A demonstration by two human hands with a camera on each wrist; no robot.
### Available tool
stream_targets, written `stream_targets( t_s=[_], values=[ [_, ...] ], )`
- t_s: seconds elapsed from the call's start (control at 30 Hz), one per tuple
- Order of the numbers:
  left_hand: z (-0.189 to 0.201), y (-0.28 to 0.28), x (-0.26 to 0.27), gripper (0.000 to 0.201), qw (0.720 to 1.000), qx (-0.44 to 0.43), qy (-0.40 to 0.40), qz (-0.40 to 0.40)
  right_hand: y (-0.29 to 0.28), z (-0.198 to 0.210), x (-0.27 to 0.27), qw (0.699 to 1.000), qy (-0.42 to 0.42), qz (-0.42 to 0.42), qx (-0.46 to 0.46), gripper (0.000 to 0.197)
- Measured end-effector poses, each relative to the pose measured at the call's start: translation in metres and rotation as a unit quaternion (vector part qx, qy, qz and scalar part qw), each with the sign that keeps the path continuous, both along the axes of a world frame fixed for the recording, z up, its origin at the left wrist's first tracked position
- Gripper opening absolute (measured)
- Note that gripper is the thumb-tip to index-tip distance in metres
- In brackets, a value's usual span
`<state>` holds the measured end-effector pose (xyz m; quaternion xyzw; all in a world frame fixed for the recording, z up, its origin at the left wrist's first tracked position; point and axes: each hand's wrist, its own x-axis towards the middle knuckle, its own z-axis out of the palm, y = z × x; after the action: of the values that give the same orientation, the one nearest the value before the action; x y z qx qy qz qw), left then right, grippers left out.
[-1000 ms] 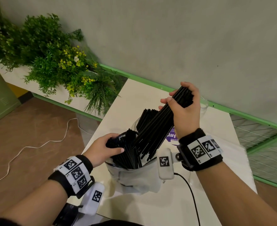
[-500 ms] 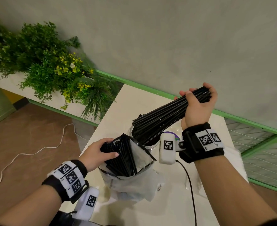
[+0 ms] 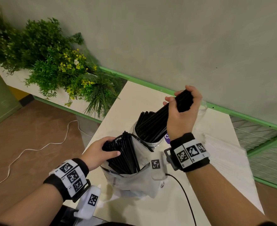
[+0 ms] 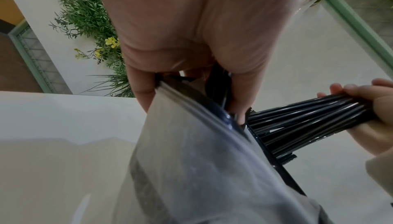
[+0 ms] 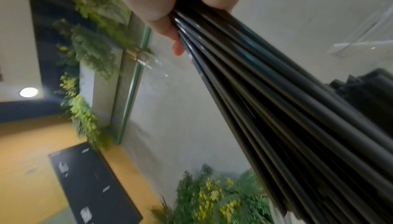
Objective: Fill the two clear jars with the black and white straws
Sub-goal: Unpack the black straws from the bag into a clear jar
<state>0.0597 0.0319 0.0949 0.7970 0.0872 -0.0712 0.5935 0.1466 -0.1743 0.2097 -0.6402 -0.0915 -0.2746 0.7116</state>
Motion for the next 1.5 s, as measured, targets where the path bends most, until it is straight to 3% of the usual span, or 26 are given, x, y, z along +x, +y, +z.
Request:
stream_targets(
  t_s=[0.13,0.3,0.47,0.6,0.7,0.8,0.93,1.2,1.27,1.43,1.5],
  values=[
    [-0.002,0.0,0.001,0.043,1.0,0.005,0.001,0.003,0.008,-0.015,-0.008,0.997,0.002,0.05,-0.062,0.043],
    [-0.005,0.004,0.0,0.042,1.0,0.004,-0.001,-0.004,-0.003,-0.017,-0.008,0.983,0.076,0.132,-0.104,0.023],
    [-0.007,0.005,0.001,0.045,1.0,0.002,0.002,-0.002,-0.024,-0.008,-0.002,0.94,0.154,0.272,-0.137,0.014],
    [-0.008,0.003,0.003,0.046,1.0,0.001,0.004,-0.001,-0.028,-0.011,0.0,0.877,0.243,0.347,-0.226,0.028],
    [-0.008,0.003,0.004,0.048,1.0,0.004,0.005,-0.005,-0.029,-0.013,0.002,0.87,0.283,0.359,-0.186,0.044],
    [-0.007,0.004,0.004,0.047,1.0,-0.001,0.007,-0.004,-0.029,-0.022,0.005,0.893,0.213,0.305,-0.253,0.034],
    [-0.007,0.002,0.005,0.045,1.0,-0.018,0.003,-0.004,-0.02,-0.04,0.002,0.911,0.113,0.215,-0.332,0.038],
    [-0.006,0.001,0.006,0.04,1.0,-0.012,-0.014,-0.011,-0.022,-0.059,0.004,0.827,-0.001,0.205,-0.523,0.026],
    [-0.006,0.001,0.006,0.04,1.0,-0.014,-0.015,-0.013,-0.023,-0.06,0.005,0.824,-0.01,0.19,-0.533,0.027],
    [-0.008,0.002,0.006,0.04,1.0,-0.018,-0.012,-0.013,-0.019,-0.059,0.011,0.853,-0.041,0.136,-0.502,0.018],
    [-0.009,0.002,0.007,0.041,1.0,-0.02,-0.011,-0.011,-0.016,-0.063,0.016,0.834,-0.079,0.153,-0.524,0.016]
  ],
)
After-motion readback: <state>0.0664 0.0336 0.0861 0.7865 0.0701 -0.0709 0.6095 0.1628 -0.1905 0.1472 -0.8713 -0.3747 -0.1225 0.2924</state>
